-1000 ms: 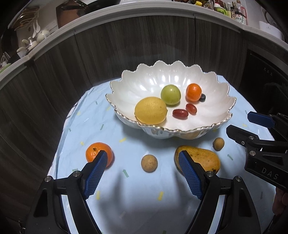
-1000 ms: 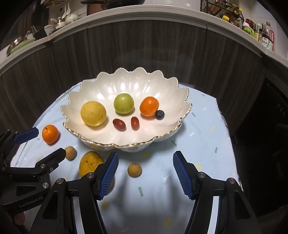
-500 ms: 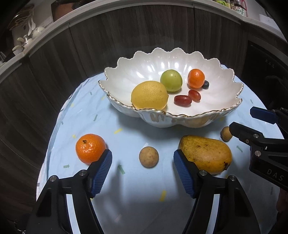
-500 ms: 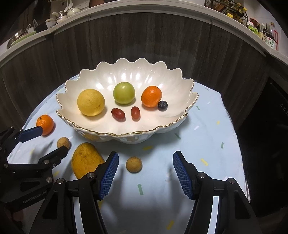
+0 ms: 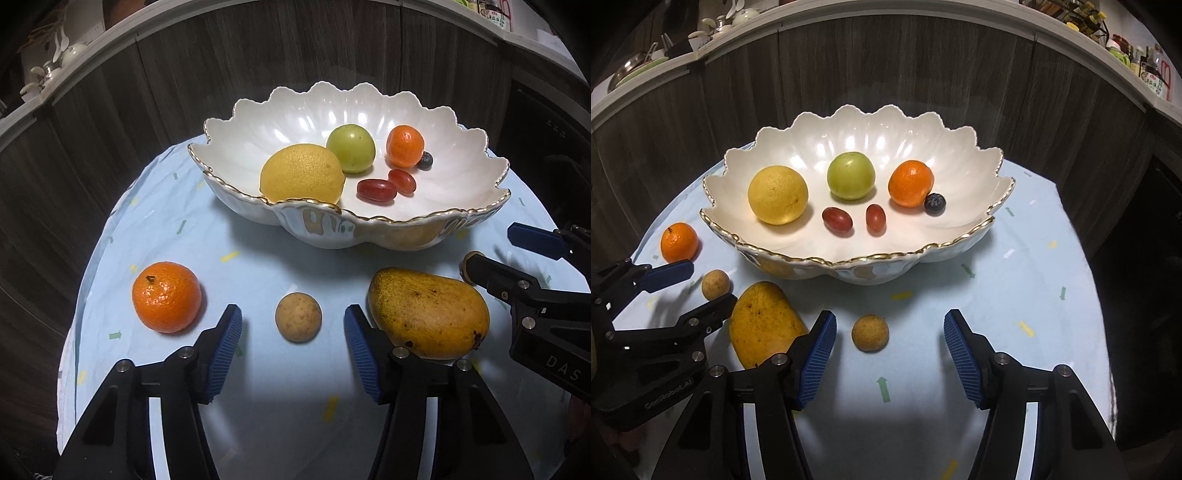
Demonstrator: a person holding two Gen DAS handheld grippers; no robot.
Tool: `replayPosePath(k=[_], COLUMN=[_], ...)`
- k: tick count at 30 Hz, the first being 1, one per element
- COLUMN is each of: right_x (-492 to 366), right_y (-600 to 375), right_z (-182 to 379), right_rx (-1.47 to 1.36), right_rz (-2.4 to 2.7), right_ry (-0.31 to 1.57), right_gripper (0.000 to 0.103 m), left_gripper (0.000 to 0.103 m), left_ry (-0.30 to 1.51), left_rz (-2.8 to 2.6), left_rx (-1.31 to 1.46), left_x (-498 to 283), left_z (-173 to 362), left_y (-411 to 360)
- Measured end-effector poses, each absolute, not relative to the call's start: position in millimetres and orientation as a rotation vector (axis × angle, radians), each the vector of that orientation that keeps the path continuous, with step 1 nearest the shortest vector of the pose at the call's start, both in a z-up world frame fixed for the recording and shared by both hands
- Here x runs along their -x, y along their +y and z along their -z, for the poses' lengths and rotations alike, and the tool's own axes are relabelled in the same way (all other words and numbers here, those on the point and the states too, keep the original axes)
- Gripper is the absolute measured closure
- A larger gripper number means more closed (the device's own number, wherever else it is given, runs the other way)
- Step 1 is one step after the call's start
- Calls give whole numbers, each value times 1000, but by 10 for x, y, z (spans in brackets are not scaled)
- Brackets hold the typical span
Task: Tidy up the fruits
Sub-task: 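Grasp a small brown round fruit with the left tool while the right tool grasps another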
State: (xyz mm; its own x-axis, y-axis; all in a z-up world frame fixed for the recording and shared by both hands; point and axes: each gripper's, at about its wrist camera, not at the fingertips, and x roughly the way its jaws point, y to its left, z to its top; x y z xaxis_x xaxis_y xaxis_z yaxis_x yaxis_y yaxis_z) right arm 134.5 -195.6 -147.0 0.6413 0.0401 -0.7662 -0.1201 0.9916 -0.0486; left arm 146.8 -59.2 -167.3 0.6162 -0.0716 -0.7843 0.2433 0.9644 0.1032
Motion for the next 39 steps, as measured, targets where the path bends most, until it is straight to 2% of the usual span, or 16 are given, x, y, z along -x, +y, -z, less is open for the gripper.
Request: replayPosePath(k=[7, 12, 19, 23, 39], right_x=[-1378, -1399, -1405, -1399, -1364], right_y=[-1940, -1937, -1932, -1930, -1949], right_z=[1560, 1611, 1648, 1648, 1591], right_rx=[84, 70, 70, 71, 59], right_rz=[-118, -131, -145, -143, -141], right_ry=[895, 913, 921, 919, 905], right_gripper=[61, 66, 79, 79, 79], left_gripper=[56, 60, 70, 77, 78], left_ry=[898, 901, 894, 892, 872], left_rz=[183, 185, 193, 198, 191], left_rx=[-199, -192, -191, -191, -191], left_x=[-1514, -1530, -1524, -1533, -1481], left_z=[1714, 1731, 1732, 1729, 1638], left_y=[-591, -578, -591, -600, -580])
